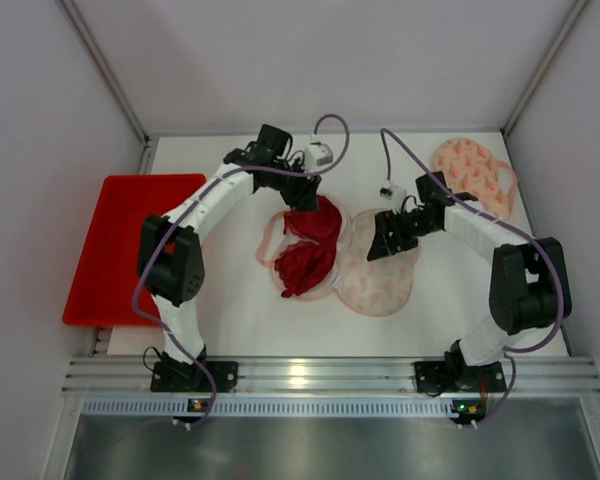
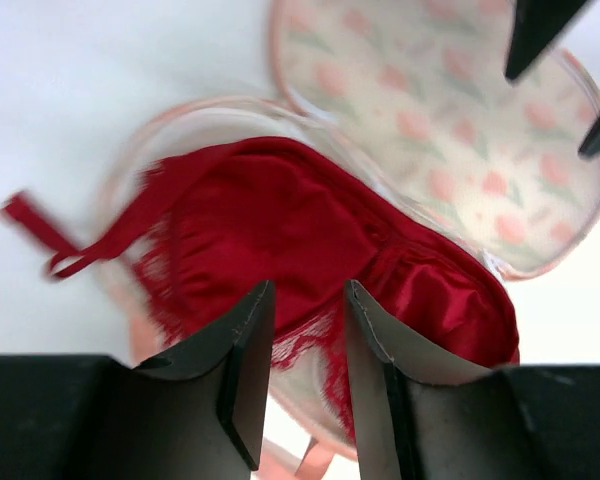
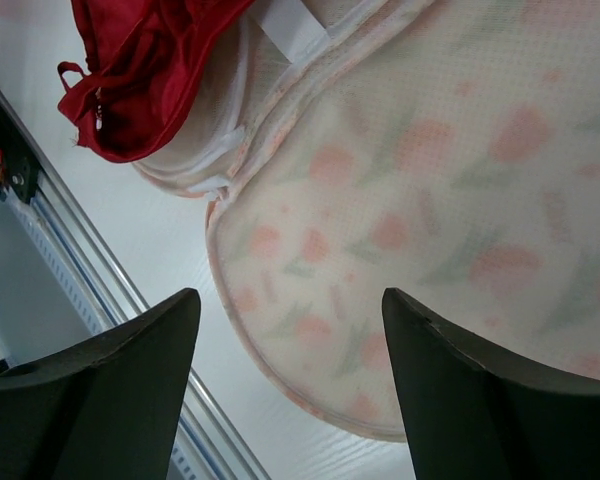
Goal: Place the bra in the laundry bag and zip it closed
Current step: Adjust the bra in the laundry bag, then adjust the laundry bag at the center of the board.
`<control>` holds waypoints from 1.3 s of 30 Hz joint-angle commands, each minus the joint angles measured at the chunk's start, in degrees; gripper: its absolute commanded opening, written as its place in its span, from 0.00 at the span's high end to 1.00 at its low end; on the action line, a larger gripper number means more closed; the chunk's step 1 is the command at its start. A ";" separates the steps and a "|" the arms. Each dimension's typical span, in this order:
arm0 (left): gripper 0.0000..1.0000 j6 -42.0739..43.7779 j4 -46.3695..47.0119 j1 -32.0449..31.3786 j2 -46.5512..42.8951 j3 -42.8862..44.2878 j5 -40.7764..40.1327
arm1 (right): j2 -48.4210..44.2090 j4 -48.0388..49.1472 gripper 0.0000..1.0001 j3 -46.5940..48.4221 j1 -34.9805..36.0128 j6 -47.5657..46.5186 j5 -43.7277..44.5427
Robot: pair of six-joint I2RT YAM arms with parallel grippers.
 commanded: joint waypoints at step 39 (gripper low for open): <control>0.62 -29.91 14.13 13.27 -15.95 -36.77 -9.34 | 2.28 7.45 0.47 19.06 16.05 19.13 10.82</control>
